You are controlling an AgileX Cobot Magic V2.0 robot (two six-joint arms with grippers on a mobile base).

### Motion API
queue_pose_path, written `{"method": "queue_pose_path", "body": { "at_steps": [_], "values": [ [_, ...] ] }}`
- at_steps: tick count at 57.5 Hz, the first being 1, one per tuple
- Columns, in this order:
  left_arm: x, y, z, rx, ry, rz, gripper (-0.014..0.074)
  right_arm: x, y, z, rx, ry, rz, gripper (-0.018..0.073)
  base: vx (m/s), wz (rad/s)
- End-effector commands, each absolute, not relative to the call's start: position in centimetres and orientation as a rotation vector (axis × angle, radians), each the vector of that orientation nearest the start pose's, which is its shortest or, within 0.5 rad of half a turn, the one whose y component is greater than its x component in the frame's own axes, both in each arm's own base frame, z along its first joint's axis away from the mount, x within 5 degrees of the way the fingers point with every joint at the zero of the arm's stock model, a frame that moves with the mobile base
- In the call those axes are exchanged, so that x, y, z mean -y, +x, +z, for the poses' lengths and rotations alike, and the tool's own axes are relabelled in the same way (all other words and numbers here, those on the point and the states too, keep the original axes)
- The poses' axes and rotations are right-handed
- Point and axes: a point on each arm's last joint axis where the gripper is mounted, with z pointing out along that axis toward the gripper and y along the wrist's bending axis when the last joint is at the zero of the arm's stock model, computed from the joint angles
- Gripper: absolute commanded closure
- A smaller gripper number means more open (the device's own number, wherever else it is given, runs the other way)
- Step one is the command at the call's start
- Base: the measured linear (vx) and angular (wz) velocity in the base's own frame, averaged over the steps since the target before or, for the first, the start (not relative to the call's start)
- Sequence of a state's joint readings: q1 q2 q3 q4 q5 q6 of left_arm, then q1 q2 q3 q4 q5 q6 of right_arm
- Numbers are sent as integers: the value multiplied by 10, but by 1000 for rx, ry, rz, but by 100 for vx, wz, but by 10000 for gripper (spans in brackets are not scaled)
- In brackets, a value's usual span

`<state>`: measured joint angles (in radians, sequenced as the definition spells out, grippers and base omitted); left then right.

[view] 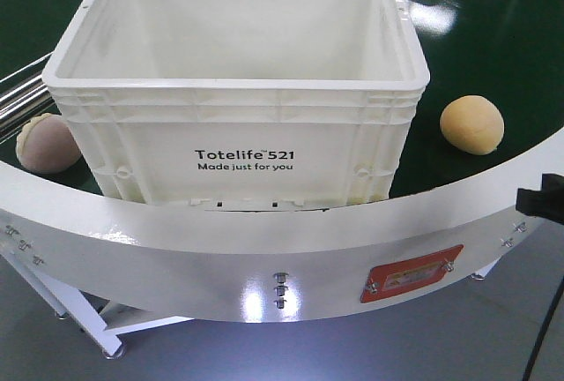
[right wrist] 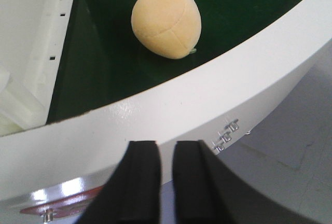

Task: Place moving items into box and shelve
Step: 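Lower the right gripper onto the peach ball and close on it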

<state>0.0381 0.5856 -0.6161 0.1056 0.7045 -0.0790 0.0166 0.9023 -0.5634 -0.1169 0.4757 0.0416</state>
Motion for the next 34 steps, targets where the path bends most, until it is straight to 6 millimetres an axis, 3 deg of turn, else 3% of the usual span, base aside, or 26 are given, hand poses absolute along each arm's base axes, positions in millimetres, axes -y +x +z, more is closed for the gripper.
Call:
{"method": "queue_pose_path", "body": {
  "at_steps": [1,8,14,23,34],
  "values": [
    [-10,112,327,-2063,-70,90,610,2,191,287,-2203,-71,-93,151,0,0],
    [-10,112,327,-2063,-70,90,610,2,214,291,-2224,-61,-87,-35,0,0],
    [-10,112,327,-2063,-70,90,610,2,236,293,-2245,-46,-83,-132,0,0],
    [-10,112,327,-2063,-70,90,610,3,274,293,-2292,-37,-84,-148,0,0],
    [-10,112,327,-2063,-70,90,610,19,325,287,-2406,42,-55,-141,0,0]
  ]
}}
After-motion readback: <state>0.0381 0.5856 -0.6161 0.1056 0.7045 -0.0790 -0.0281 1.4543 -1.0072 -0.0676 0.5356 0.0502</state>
